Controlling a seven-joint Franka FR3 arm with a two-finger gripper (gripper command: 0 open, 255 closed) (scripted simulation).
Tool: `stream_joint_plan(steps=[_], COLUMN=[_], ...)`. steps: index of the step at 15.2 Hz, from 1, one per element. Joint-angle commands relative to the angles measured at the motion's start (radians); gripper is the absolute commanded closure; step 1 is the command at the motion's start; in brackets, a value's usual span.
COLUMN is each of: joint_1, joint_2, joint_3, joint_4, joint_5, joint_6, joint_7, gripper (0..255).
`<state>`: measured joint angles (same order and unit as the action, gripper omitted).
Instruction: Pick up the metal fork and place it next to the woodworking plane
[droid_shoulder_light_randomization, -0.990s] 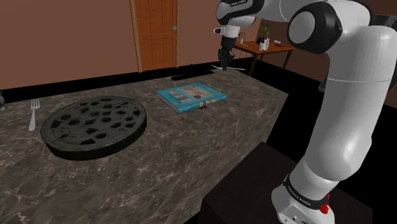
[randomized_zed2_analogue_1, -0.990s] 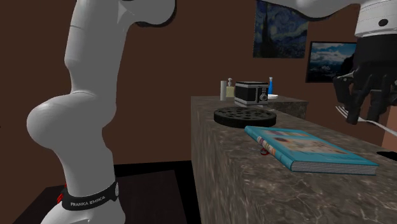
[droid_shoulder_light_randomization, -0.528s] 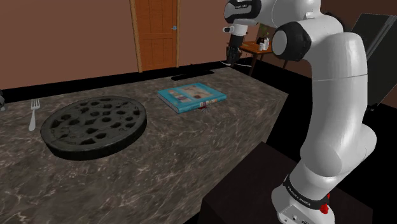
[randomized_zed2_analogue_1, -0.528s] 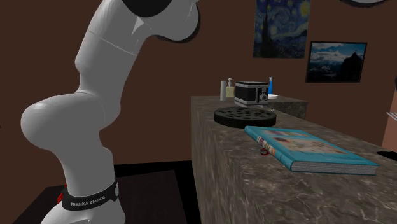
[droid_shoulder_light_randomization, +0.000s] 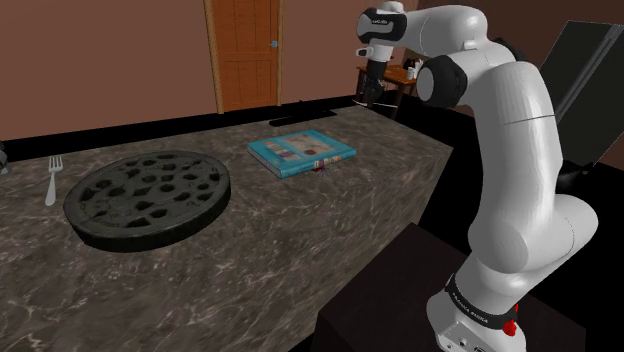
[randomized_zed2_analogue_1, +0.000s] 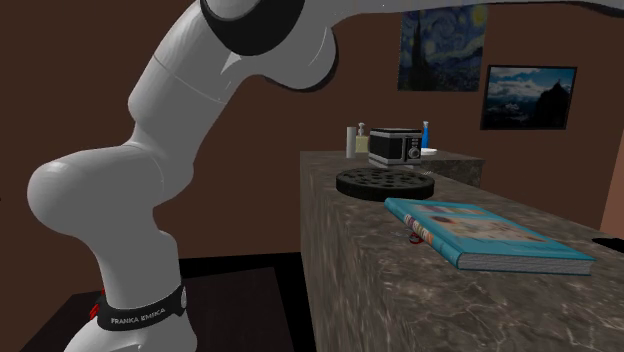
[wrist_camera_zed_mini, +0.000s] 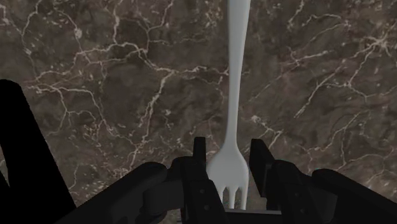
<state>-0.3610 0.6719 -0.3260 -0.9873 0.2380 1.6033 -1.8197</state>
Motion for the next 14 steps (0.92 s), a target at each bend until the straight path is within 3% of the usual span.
stream_joint_plan(steps=[1,14], joint_1=[0.006,0.029], joint_2=[-0.007,-0.011], joint_3=[-0.001,0.002], joint_4=[-0.039,-0.224], joint_5=[-0.001,0.004], joint_6=[0.032,0.209], joint_7=[-0.004,-0.022], gripper=[255,255])
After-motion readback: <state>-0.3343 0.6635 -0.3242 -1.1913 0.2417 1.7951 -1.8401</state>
